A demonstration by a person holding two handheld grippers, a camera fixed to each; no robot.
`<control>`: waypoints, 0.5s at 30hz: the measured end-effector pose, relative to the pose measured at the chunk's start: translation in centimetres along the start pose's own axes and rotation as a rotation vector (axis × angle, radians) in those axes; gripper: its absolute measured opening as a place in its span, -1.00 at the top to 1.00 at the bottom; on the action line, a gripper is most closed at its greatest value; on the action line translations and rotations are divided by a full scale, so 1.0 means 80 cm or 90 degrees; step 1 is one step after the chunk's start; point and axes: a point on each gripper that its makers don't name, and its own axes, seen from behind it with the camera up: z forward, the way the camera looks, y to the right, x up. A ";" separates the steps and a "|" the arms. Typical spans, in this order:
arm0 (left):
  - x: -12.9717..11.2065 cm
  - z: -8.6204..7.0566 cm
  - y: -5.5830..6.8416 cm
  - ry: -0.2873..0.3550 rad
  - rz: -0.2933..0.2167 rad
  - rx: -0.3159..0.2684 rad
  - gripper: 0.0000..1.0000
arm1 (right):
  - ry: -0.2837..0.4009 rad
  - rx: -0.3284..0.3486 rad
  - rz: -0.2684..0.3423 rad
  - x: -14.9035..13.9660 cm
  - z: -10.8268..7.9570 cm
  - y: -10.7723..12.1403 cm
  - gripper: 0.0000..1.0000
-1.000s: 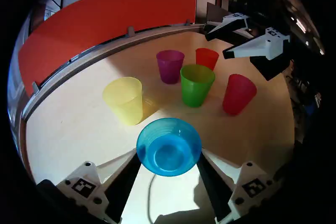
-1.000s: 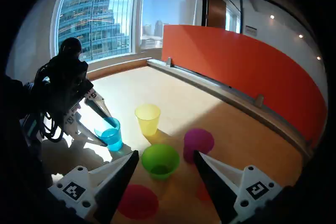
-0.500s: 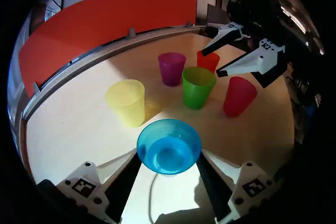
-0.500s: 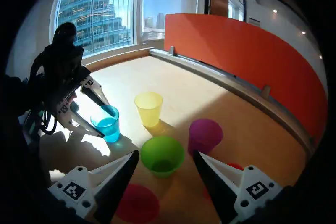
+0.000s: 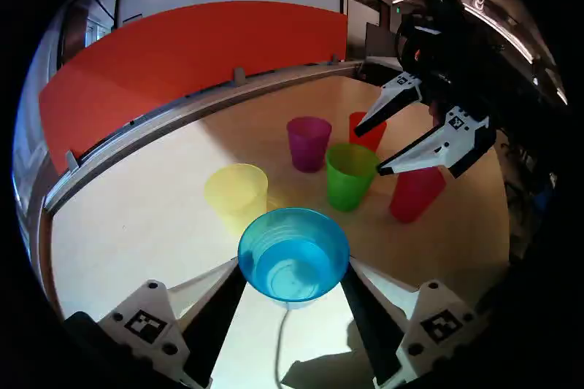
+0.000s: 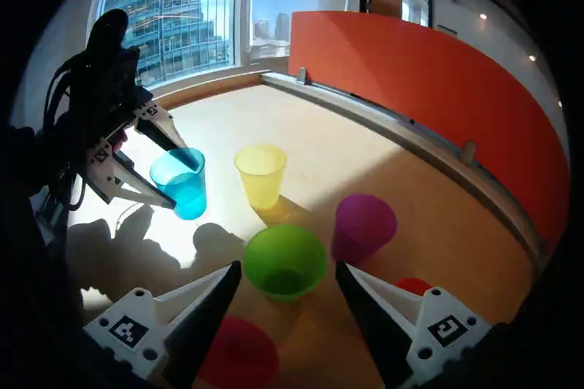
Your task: Pour water
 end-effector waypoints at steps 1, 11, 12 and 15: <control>0.003 -0.002 -0.001 0.004 0.000 0.002 -0.67 | -0.002 0.000 -0.001 -0.001 0.001 0.000 -1.00; 0.025 -0.018 -0.011 0.041 -0.004 0.015 -0.67 | -0.020 0.003 -0.005 -0.007 0.011 0.000 -1.00; 0.026 -0.019 -0.012 0.043 -0.005 0.016 -0.67 | -0.023 0.003 -0.005 -0.008 0.013 0.000 -1.00; 0.030 -0.022 -0.014 0.050 -0.008 0.019 -0.67 | -0.030 0.003 -0.008 -0.010 0.017 0.001 -1.00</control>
